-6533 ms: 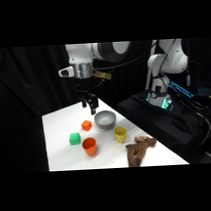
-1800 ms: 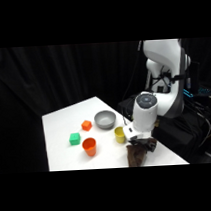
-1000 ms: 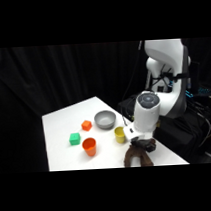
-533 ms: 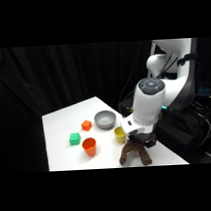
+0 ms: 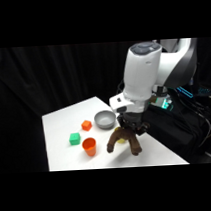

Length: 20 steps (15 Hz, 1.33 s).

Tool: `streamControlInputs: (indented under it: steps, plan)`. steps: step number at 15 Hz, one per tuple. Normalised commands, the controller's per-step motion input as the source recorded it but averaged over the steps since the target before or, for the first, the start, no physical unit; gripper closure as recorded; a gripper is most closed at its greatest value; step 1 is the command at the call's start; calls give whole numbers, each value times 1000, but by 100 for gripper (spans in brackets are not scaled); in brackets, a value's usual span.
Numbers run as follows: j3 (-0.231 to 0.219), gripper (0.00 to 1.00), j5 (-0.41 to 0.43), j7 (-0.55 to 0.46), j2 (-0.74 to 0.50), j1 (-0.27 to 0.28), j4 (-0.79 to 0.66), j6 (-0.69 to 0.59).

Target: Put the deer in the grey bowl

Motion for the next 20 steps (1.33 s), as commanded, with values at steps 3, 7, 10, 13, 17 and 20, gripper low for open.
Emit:
streamControlInputs:
  steps: [3,7,10,13,17,20]
  plan:
    - [-111,95,104,-234,-433,-222,-165,-118]
    - [-145,95,127,-276,-323,-217,-151,-53]
    - [-144,95,147,-272,-197,-184,-115,3]
    - [-145,95,174,-275,-80,-171,-52,94]
    - [-123,95,226,-286,89,-145,23,225]
    - [-60,95,219,-232,205,-97,42,263]
